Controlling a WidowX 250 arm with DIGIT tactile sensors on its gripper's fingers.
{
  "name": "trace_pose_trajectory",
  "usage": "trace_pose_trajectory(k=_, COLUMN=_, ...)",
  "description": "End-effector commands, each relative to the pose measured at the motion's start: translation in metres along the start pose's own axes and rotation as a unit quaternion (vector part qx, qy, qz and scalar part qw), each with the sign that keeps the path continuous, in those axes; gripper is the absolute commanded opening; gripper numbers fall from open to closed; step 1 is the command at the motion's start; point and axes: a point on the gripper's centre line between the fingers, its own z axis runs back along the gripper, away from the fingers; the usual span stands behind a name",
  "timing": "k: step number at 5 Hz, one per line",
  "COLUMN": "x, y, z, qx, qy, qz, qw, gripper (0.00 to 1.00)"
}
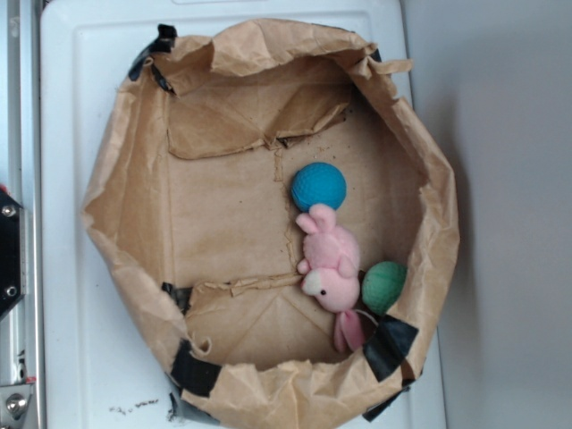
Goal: Grab the green ball.
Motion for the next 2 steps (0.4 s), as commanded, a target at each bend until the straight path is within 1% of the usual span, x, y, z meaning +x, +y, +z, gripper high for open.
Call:
trace_pose_trajectory(k=1, x=0.000, y=0.000, z=0.000, qx=0.000, qy=0.000, qz=0.000, qw=1.000, gripper=1.00)
trace_pose_trajectory(k=2, x=0.026, y=-0.004, z=-0.029, qx=0.041, qy=0.000, qz=0.031, qw=0.999, gripper=1.00)
